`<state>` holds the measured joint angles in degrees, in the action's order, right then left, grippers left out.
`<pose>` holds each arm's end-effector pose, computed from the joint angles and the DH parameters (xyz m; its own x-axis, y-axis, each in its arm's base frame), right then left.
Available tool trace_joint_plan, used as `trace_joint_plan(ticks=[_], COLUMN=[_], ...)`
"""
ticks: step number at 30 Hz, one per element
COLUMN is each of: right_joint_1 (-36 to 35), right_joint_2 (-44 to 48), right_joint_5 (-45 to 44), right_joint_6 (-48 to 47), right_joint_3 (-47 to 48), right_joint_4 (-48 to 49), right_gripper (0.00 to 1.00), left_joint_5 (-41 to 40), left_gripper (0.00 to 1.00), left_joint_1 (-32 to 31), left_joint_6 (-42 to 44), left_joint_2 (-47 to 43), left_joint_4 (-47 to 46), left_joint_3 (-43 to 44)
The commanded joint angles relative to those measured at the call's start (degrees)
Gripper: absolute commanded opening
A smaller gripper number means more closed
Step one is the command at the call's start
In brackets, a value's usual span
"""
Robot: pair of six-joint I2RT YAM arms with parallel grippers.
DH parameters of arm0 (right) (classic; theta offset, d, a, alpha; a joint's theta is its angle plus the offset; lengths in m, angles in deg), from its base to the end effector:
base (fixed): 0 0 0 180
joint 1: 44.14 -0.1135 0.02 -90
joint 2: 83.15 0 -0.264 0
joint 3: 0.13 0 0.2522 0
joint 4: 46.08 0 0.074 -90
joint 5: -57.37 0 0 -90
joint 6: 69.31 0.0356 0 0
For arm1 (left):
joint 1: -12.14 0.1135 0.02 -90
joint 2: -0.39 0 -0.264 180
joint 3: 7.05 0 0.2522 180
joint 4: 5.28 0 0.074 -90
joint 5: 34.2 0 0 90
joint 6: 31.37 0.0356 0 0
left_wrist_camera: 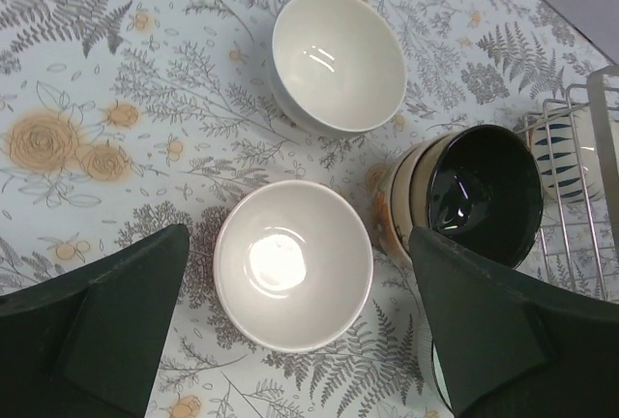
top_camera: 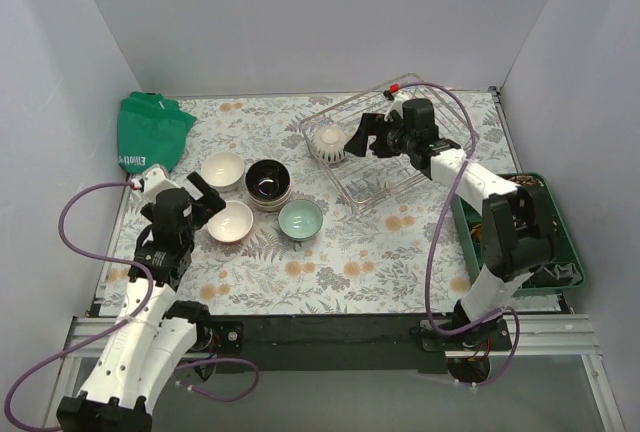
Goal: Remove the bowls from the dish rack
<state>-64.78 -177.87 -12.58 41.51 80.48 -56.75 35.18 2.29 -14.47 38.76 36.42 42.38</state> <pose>0.3549 0.1467 0.2701 -0.5879 0.1354 -0.7976 -0.4424 0.7716 0.4570 0.1528 -0.0138 0.2711 -0.0135 -0.9066 -0.4218 -0.5207 0.3666 -0.7711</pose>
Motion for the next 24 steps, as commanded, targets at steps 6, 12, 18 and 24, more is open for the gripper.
trace_joint_plan(ticks=[6, 12, 18, 24], right_joint_1=[0.0, -0.1, -0.1, -0.1], right_joint_2=[-13.6, -20.5, -24.3, -26.3], right_joint_5=[-4.4, -5.8, -4.8, -4.4], right_joint_6=[14.7, 17.4, 17.8, 17.7], right_joint_3=[10.4, 14.9, 18.0, 19.6], right_joint_4=[4.5, 6.0, 6.9, 7.4], right_gripper=[0.98, 0.99, 0.96, 0.93], left_joint_5=[0.1, -1.6, -2.1, -2.0], left_gripper=[0.98, 0.98, 0.98, 0.98], left_joint_1=[-1.6, -2.9, -3.4, -3.7], left_joint_6=[7.6, 8.9, 9.2, 9.5], left_joint_2=[-6.6, -9.5, -11.5, -12.4], left_joint_4=[-7.3, -8.3, -8.4, -8.5], left_joint_3=[-4.1, -4.9, -5.2, -5.4])
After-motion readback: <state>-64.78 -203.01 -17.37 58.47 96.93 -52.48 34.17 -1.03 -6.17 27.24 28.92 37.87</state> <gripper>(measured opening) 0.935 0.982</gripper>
